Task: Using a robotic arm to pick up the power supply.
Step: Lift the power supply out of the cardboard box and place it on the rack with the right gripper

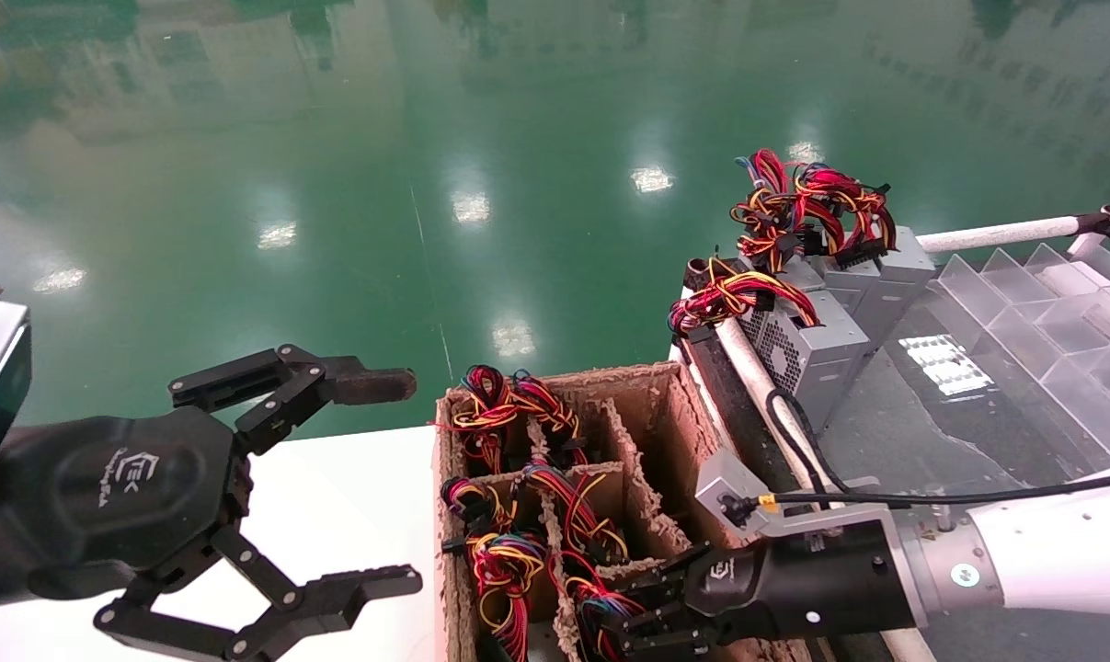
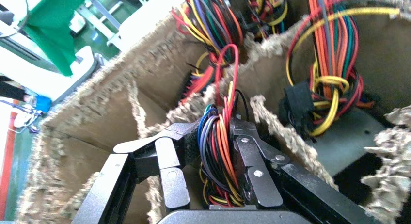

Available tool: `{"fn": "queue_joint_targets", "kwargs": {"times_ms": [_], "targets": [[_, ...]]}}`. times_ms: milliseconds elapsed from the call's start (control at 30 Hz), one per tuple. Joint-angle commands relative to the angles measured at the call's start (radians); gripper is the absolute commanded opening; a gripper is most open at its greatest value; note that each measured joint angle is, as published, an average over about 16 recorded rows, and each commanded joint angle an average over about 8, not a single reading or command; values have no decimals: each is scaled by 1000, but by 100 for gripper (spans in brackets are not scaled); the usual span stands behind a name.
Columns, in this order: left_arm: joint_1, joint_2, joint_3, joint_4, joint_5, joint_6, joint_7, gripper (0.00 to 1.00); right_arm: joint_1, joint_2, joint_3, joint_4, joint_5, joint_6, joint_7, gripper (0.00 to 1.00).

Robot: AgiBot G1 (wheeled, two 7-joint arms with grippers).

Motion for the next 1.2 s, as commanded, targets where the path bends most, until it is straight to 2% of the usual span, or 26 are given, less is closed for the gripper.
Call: {"fn": "queue_joint_targets", "kwargs": {"times_ms": [33, 367, 633, 867, 1200], "targets": [[0, 0, 0, 0, 0, 0, 0, 100, -1, 8, -8, 15, 20, -2, 8, 0], [0, 0, 0, 0, 0, 0, 0, 100, 11, 82, -77, 121, 183, -5, 86, 0], [0, 0, 0, 0, 0, 0, 0, 100, 60, 140, -120, 157, 314, -3, 126, 0], [0, 0, 0, 0, 0, 0, 0, 100, 140, 179, -137, 139, 399, 3, 153, 0], [0, 0, 0, 0, 0, 0, 0, 100, 275, 217, -122, 41, 488, 9, 204, 0]]}}
